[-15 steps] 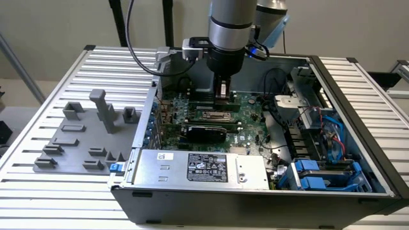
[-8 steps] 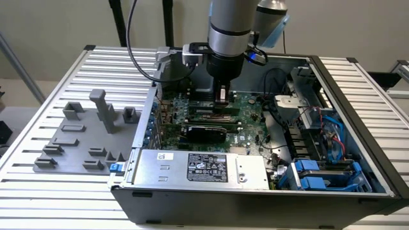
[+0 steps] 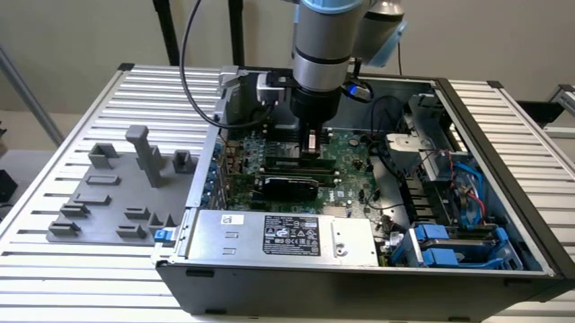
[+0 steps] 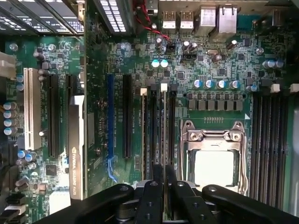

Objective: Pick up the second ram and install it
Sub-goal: 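Insert the second ram into the second slot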

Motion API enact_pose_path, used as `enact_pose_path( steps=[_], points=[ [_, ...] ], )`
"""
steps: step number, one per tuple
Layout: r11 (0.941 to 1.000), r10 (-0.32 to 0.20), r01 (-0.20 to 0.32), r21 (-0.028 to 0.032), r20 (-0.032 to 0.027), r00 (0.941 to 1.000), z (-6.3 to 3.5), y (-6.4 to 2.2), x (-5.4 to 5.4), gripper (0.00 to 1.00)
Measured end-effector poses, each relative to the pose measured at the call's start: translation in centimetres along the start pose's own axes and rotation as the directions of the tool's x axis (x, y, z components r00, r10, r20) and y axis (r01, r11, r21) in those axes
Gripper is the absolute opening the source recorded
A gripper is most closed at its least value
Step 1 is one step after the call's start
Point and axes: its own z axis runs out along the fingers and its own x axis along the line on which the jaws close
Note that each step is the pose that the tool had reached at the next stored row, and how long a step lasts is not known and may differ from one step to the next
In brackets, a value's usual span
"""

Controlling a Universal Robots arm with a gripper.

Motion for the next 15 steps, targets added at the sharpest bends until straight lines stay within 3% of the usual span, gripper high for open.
enact_pose_path(
  steps=[3,15],
  points=[
    [1.0000,0.000,0.000,0.0000,0.0024,1.0000,0.36,-0.03,0.00,0.00],
    [1.0000,0.000,0.000,-0.0001,0.0024,1.0000,0.77,-0.14,0.01,0.00]
  ],
)
